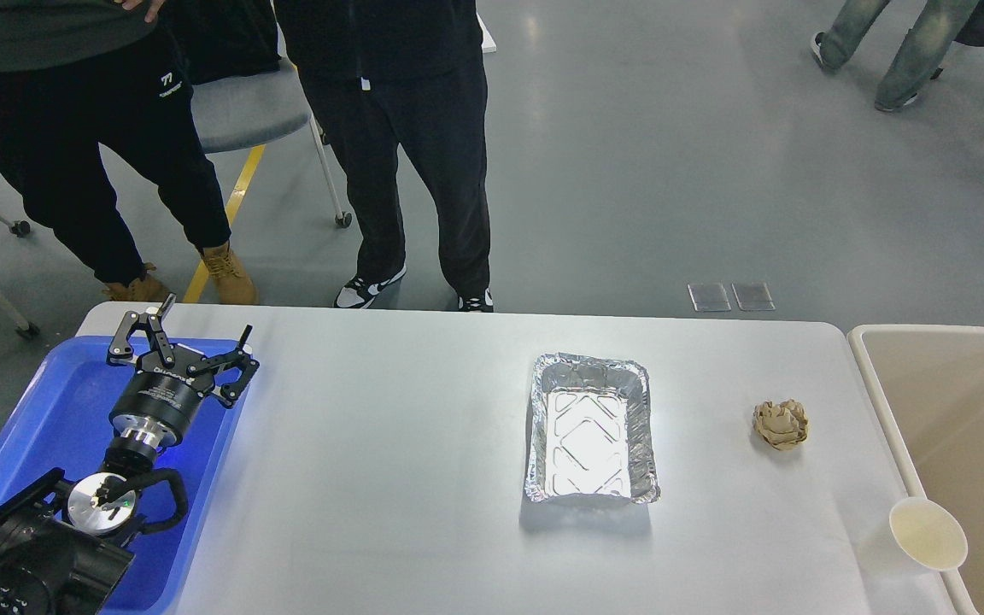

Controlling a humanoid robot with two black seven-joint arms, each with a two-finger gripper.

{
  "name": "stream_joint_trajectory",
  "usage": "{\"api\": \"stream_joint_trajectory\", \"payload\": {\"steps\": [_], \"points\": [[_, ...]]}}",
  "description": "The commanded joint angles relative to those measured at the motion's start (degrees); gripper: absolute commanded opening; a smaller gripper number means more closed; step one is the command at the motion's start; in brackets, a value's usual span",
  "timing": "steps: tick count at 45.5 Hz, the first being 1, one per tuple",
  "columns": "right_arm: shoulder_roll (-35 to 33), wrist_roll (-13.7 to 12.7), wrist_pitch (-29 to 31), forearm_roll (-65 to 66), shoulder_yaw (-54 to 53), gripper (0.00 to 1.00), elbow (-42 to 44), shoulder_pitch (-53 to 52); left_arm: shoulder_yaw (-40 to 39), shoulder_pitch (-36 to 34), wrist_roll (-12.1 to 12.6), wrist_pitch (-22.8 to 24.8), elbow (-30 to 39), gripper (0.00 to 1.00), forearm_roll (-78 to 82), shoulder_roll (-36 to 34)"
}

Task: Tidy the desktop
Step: 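Lower the right gripper toward the small white paper cup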

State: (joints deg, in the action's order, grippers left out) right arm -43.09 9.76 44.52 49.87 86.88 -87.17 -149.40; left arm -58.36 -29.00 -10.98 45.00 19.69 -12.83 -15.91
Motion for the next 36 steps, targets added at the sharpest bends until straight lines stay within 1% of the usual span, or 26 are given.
{"api": "stream_joint_trajectory", "payload": {"steps": [1,10,15,24,32,36], "points": [[-1.2,0.7,0.5,2.9,0.6,1.0,-1.3,2.7,0.0,0.0,0.0,0.0,0.0,1.0,0.0,0.0],[-5.7,0.6,0.5,7.0,-0.6,1.0,0.5,10.8,0.0,0.0,0.0,0.0,0.0,1.0,-0.1,0.0],[-8.3,0.5,0.1,7.7,-2.5,1.0,2.5,16.9,0.0,0.0,0.0,0.0,0.0,1.0,-0.1,0.0],[-10.7,0.3,-12.0,7.8,-9.6,1.0,7.5,31.7,0.0,0.0,0.0,0.0,0.0,1.0,-0.1,0.0],[-10.7,0.2,-17.3,7.8,-16.0,1.0,11.6,43.4,0.0,0.0,0.0,0.0,0.0,1.0,-0.1,0.0],[-10.6,0.2,-20.9,7.7,-19.5,1.0,12.8,48.5,0.0,0.0,0.0,0.0,0.0,1.0,-0.1,0.0]]}}
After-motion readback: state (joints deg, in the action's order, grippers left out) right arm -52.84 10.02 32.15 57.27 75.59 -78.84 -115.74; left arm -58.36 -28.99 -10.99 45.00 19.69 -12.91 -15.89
